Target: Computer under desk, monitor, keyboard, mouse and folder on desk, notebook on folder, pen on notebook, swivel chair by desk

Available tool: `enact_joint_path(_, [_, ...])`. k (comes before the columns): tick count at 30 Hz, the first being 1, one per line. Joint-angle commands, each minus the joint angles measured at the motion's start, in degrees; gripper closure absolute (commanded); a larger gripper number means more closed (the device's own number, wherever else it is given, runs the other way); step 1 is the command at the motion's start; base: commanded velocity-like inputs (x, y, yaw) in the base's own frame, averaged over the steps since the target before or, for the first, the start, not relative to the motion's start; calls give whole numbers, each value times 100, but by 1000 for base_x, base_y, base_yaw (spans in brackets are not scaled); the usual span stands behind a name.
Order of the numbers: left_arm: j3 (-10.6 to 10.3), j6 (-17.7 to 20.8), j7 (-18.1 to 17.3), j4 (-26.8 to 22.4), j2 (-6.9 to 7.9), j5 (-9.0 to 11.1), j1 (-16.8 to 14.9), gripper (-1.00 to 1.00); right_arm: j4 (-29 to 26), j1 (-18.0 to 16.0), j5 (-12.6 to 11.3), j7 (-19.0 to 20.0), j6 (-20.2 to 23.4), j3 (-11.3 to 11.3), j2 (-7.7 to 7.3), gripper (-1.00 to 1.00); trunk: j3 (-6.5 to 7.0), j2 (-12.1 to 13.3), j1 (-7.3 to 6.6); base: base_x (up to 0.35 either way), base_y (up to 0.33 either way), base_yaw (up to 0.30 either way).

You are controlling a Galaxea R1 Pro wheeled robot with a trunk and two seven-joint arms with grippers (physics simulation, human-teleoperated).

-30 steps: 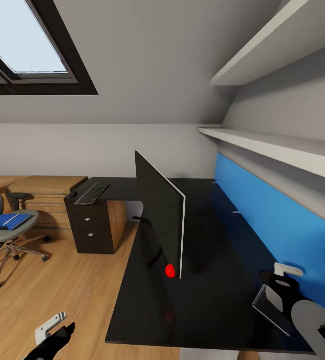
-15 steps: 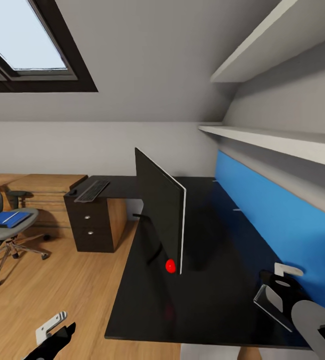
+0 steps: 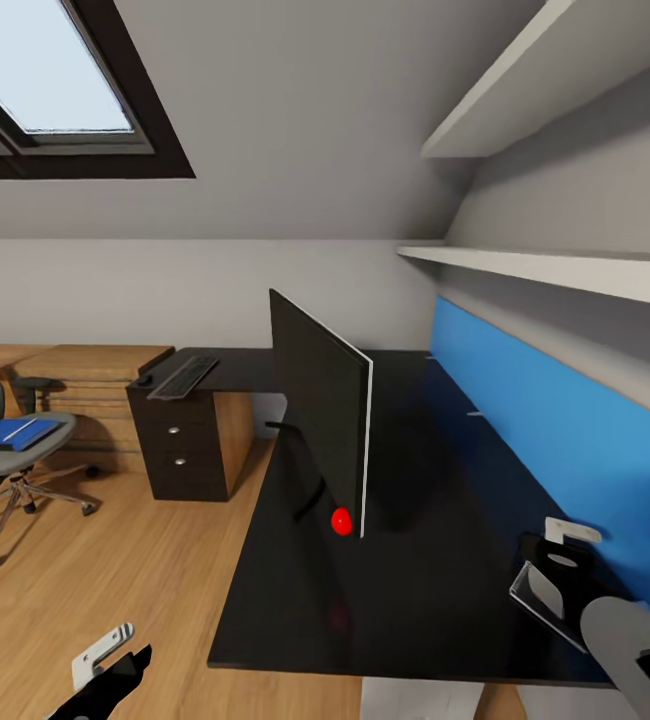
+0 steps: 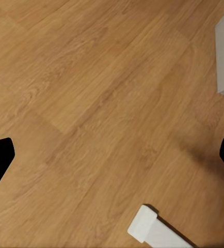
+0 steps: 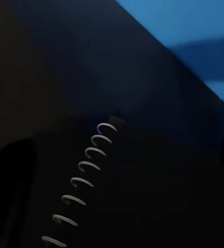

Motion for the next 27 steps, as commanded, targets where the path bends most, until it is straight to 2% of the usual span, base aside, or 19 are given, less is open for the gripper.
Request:
enact_joint_path(1, [-25,-2,40,-11,8,25,-7,-100,215,0,-96,-16,23,28,-1,-100,-26,-44,23,0,0,0])
enact_joint_path(3, [-27,-2,40,-11,6,25,-5,-100,215,0,-96,-16,23,28,0,-100,-62,-124,67,0,0,0])
enact_joint_path(14, [-39,4,42,39,-1,21,-7,-100,215,0,-96,-16,20,36,1,-100,-62,-124,67,0,0,0])
enact_joint_path(22, [-74,0,24,293,-9,9,-6,-100,215,0,-96,-16,15,45,1,-100,-62,-124,67,0,0,0])
enact_joint_path(27, [-87,-2,22,325,-10,8,-7,-100,215,0,-92,-16,7,46,9,-100,-62,-124,67,0,108,0])
